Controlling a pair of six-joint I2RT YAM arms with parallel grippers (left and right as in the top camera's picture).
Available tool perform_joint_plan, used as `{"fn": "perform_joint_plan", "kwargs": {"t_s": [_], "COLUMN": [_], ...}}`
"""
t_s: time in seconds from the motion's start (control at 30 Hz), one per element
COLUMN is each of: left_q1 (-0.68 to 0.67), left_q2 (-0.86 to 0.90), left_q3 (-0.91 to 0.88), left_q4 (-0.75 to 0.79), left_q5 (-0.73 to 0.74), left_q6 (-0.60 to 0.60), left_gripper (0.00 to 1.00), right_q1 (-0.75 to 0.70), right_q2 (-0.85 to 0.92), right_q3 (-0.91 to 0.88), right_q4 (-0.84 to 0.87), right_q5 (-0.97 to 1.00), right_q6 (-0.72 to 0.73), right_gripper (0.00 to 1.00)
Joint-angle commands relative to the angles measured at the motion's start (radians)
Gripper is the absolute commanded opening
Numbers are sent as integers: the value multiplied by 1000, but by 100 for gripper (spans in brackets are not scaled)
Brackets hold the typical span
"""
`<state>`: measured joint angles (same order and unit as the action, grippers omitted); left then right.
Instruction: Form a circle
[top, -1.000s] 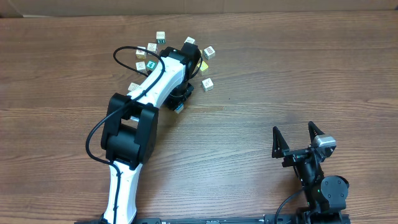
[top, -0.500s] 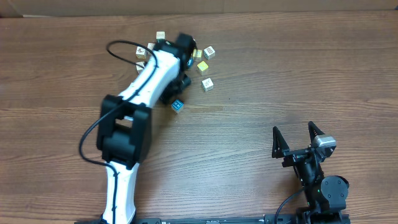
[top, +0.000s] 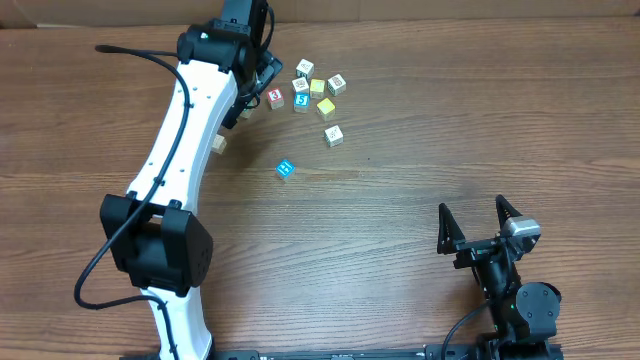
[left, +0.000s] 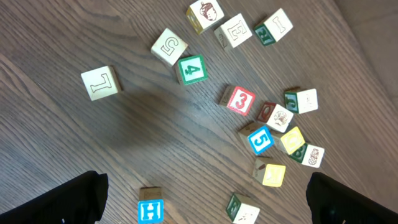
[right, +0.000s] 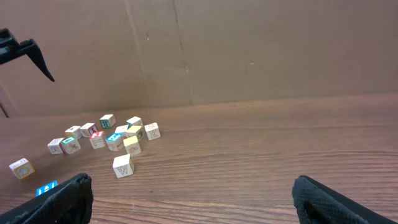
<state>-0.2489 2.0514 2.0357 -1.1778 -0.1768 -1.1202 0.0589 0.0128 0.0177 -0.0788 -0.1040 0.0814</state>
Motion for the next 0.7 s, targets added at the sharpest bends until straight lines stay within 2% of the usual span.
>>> {"fn": "perform_joint_plan", "kwargs": {"t_s": [0.0, 0.23, 0.37, 0.5, 0.57, 0.6, 0.67], "left_q1": [-8, -8, -8, -6, -6, -6, -6], "left_q2": [5, 5, 5, 5, 5, 5, 6], "left_q3": [1, 1, 1, 1, 1, 1, 0], "left_q4": [0, 5, 67, 38, 40, 49, 55], "left_q5": [-14, -13, -10, -6, -78, -121, -217], "left_q6": [21, 21, 21, 53, 145, 150, 148], "left_gripper": [99, 100, 99, 100, 31, 4, 8], "right_q1": [-2, -2, -2, -2, -2, -2, -2], "right_q2": [-10, -10, -10, -10, -10, -10, -10], "right_q3": [-10, -10, -10, -10, -10, -10, -10], "right_q4": [5, 5, 5, 5, 5, 5, 5], "right_q5": [5, 5, 5, 5, 5, 5, 5], "right_q6": [-1, 0, -1, -1, -1, 0, -1], "right_gripper": [100, 100, 100, 100, 100, 100, 100]}}
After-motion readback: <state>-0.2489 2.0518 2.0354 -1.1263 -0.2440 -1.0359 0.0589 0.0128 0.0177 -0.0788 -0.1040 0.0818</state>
